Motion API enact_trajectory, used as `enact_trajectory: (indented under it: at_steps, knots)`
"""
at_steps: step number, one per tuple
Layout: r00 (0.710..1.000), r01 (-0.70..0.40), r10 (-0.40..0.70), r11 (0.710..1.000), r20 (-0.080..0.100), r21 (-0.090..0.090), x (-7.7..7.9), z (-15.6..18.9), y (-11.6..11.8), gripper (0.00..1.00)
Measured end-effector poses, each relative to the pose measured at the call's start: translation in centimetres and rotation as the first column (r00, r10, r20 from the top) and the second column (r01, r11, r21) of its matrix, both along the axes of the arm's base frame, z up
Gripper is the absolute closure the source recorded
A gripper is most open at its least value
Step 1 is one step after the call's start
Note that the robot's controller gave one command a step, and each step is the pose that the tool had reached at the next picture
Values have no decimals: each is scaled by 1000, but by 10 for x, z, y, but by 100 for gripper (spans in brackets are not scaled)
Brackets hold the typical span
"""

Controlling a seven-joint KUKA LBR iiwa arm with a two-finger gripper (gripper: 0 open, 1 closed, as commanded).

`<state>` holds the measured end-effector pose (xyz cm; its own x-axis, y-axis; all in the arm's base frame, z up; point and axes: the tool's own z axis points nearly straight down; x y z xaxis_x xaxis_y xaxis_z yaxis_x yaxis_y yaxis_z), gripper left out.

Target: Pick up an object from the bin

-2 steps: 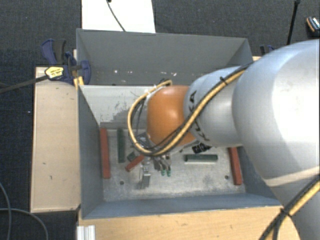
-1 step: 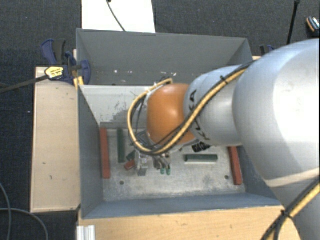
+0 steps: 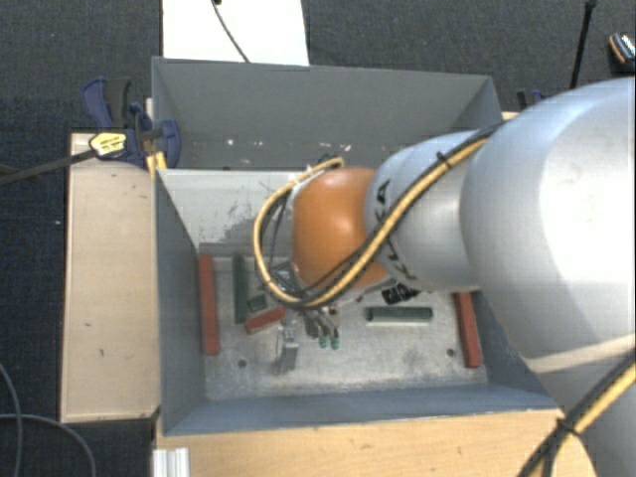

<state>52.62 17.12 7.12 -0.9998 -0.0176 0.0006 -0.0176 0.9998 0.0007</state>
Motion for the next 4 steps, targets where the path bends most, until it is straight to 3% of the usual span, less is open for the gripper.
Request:
enact_trajectory:
  at_steps: [1, 2, 3, 4]
  knots:
    - [962, -273, 273, 962, 7, -1, 39, 0, -8, 0]
    - [956, -292, 292, 956, 0, 0, 34, -1, -11, 0]
    - [958, -286, 286, 958, 0, 0, 34, 0, -11, 100]
    - [954, -300, 300, 954, 12, -1, 45, 160, -2, 100]
